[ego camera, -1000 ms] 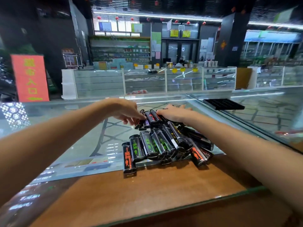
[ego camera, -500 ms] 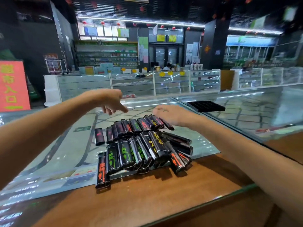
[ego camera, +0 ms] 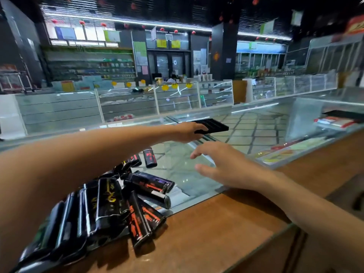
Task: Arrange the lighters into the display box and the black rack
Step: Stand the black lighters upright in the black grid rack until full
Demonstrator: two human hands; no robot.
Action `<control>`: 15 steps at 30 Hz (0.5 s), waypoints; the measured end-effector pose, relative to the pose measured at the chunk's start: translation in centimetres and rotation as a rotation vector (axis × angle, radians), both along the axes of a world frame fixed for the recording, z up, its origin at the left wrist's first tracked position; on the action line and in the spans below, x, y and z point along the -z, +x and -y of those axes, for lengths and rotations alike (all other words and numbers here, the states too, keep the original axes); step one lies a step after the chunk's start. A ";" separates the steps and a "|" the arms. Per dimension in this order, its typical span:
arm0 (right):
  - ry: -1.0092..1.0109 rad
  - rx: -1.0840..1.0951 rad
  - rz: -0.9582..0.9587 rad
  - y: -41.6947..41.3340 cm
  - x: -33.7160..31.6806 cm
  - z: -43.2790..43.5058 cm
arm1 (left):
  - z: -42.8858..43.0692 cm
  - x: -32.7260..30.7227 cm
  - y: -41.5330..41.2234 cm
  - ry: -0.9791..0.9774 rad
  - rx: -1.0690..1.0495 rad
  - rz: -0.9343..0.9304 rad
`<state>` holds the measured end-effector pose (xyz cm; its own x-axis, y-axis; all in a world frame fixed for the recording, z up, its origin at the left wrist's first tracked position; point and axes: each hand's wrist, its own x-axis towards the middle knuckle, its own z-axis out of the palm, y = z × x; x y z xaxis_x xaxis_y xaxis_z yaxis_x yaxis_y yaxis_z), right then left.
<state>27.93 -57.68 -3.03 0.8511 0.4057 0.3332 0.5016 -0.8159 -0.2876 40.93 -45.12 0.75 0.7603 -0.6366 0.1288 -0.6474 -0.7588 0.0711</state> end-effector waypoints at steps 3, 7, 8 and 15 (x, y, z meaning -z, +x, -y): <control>0.009 -0.013 -0.007 0.0 -0.1 0.0 | -1.8 0.2 1.0 0.018 -0.062 0.003; -0.016 -0.049 -0.009 -0.7 -0.3 -0.4 | -7.8 -0.6 1.4 0.076 -0.166 -0.011; -0.018 -0.062 -0.015 -1.1 -0.3 -0.6 | -9.8 -0.8 1.3 0.081 -0.190 -0.009; -0.035 -0.122 0.007 -3.8 -0.3 -1.4 | -24.9 -0.7 -2.4 0.018 -0.385 0.004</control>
<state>24.12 -56.33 -2.73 0.7925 0.5175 0.3228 0.5995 -0.7583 -0.2561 38.52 -20.26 1.43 0.9439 -0.3064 0.1233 -0.3146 -0.9477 0.0535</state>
